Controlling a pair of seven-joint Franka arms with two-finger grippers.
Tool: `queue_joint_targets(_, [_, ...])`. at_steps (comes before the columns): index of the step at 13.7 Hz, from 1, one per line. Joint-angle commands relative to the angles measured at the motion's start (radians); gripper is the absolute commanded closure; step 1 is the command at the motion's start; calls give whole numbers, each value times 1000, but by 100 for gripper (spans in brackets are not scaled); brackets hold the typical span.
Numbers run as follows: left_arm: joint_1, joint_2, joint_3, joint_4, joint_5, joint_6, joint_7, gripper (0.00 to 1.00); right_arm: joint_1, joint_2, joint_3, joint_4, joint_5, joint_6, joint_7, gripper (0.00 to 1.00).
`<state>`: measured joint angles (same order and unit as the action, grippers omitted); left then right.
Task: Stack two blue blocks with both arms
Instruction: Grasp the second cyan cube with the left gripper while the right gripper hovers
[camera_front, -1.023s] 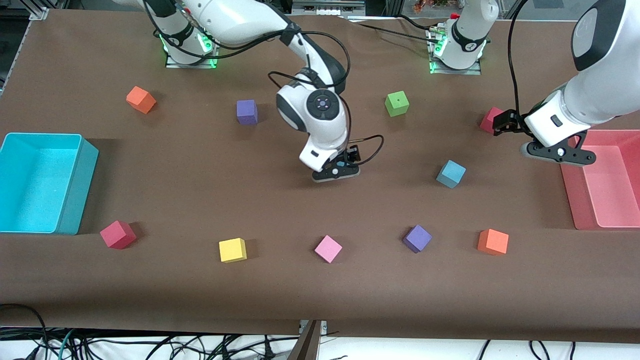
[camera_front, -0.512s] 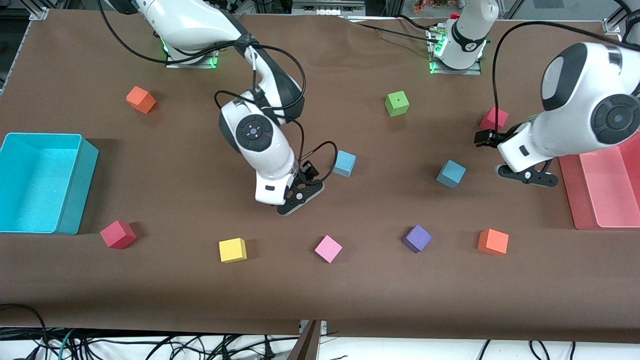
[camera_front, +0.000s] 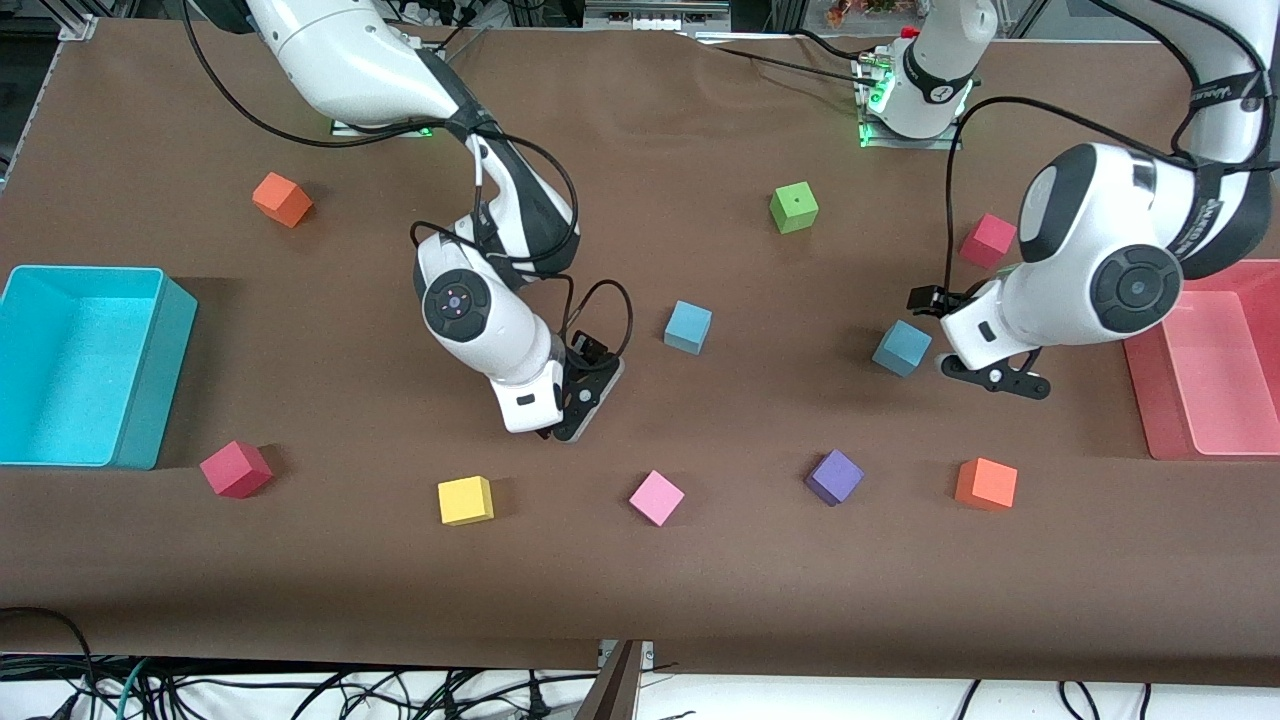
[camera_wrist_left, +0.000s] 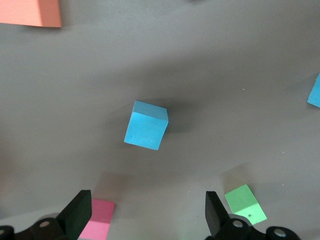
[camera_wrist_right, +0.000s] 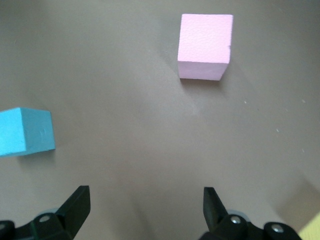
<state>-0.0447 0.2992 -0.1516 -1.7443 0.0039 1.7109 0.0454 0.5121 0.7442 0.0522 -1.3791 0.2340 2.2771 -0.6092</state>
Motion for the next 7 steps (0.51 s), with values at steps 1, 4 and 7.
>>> queue_joint_targets(1, [-6, -15, -11, -93, -1, 88, 11, 0, -21, -19, 17, -113, 120, 138, -174, 0])
queue_joint_targets(4, [-3, -14, -13, -150, -1, 189, 158, 0, -21, -19, 18, -211, 376, 274, -439, 0])
queue_joint_targets(7, [8, -15, -13, -219, -2, 274, 273, 0, -20, -19, 23, -248, 604, 283, -683, 0])
